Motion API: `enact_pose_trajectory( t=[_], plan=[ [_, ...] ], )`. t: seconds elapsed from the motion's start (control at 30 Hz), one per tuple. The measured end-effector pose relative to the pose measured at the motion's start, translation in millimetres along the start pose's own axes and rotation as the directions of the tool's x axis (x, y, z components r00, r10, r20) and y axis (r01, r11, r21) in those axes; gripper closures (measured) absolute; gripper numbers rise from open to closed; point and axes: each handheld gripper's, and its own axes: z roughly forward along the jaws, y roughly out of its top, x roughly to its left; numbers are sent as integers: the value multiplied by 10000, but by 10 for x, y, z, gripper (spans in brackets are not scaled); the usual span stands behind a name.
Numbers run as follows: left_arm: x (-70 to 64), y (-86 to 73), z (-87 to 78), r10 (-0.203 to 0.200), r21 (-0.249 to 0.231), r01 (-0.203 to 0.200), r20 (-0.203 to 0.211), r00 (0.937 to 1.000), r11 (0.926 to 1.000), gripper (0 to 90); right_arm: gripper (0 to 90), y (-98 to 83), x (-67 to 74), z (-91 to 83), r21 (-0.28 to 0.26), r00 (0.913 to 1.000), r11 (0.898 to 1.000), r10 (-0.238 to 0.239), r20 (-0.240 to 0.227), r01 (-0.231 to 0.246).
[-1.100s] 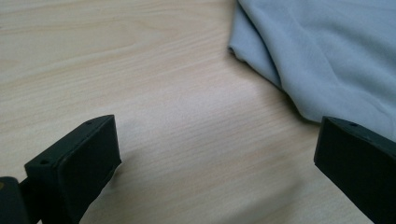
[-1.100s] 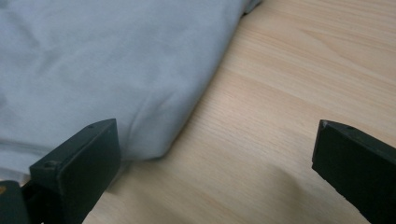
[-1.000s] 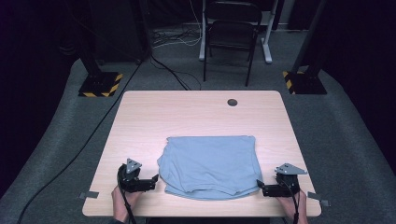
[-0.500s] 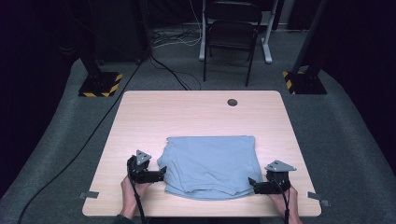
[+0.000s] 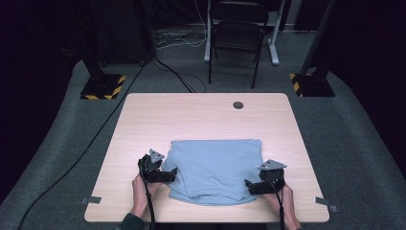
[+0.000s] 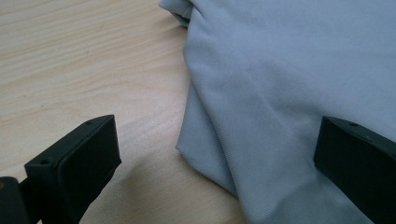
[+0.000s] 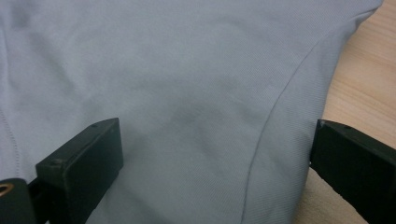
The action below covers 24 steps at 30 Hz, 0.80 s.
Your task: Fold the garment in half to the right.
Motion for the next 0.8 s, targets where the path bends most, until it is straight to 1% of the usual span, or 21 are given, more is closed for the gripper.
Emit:
enact_pose_trajectory(
  t=[0.1,0.3,0.5,0.63,0.73,0.8],
  plan=[
    [-17,-8,31,162,214,-161,-63,9998,9996,0,16,-12,1,24,187,9999,9998,-72,84,71],
    [-29,-16,31,218,176,-216,-106,9997,9996,0,15,-32,-15,30,200,10000,9998,-18,26,18],
    [-79,-13,30,312,157,-310,-99,9995,9994,0,15,-59,-35,5,206,10000,9998,28,61,-29],
    [-122,-20,30,330,115,-330,-10,9995,9994,0,15,-88,-64,-18,194,9999,9997,118,99,-119],
    [-144,-25,27,371,67,-371,25,9993,9993,0,15,-112,-81,-32,167,9996,9995,272,117,-274],
    [-140,-25,26,377,42,-377,58,9993,9993,0,18,-115,-71,-38,132,9996,9996,244,159,-246]
  ],
)
